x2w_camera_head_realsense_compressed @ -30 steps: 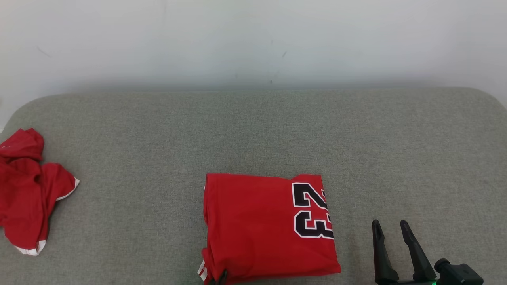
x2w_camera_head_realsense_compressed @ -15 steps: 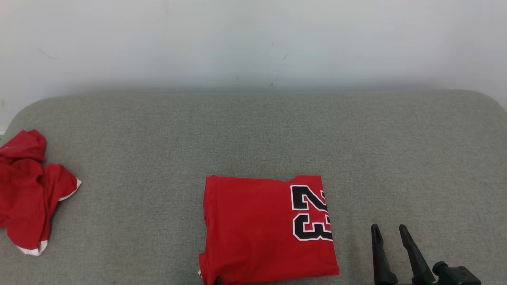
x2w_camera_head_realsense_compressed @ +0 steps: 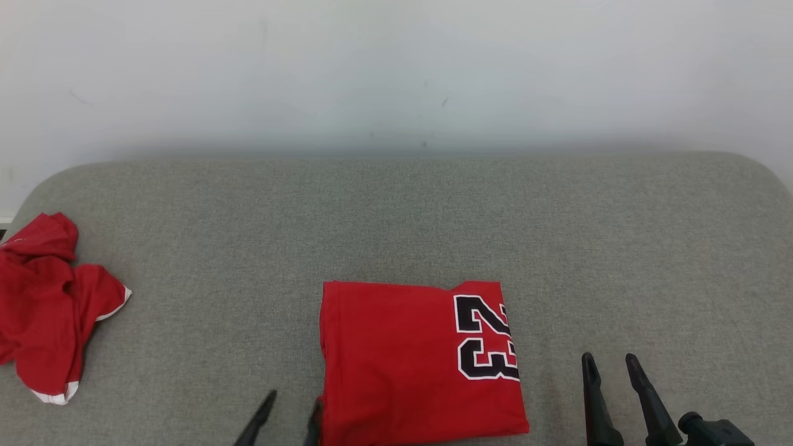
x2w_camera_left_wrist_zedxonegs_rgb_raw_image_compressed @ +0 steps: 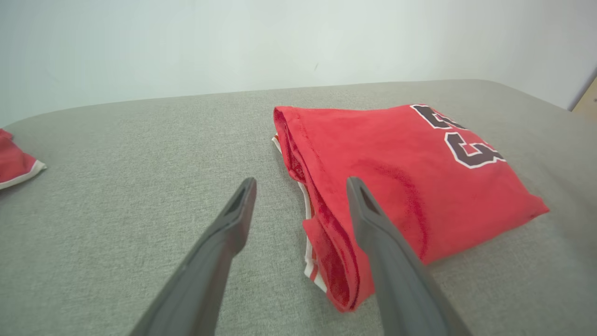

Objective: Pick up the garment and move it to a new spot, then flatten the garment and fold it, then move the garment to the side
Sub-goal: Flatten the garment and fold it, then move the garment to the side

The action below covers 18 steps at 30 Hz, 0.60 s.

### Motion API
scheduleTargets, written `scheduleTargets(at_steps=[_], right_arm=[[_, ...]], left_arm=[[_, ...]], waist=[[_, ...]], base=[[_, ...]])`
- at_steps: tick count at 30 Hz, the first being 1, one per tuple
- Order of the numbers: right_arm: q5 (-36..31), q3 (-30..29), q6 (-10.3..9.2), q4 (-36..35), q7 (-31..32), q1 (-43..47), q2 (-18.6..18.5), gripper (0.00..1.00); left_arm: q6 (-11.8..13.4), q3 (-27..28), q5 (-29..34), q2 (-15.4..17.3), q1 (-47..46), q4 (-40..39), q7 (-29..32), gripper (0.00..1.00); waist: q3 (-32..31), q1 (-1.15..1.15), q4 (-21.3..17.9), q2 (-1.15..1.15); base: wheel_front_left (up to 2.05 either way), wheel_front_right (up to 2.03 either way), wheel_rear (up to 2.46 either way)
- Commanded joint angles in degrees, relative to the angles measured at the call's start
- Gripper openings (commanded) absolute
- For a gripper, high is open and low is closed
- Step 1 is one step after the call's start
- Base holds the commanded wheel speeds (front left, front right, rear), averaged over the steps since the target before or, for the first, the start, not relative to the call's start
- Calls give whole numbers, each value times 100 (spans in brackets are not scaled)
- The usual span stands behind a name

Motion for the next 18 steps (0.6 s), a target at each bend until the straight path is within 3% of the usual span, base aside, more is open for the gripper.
scheduleTargets(at_steps=[1,8,18], right_arm=[[-55,-9,-14,-26,-8,-22,10,100],[-169,-114,-14,-269,-8,-106,11,100],[-397,-326,-14,-345,-8,-167,11,100]], left_arm=[[53,99,37,-23,73,-117,-11,100],[281,824,144,-174,216,-819,-10,100],[235,1604,313,-328,297,-1106,-10,100]], waist=[[-5,0,0,0],[19,0,-15,0],[56,0,-14,0]], base=[[0,0,0],[0,0,0],[0,0,0]])
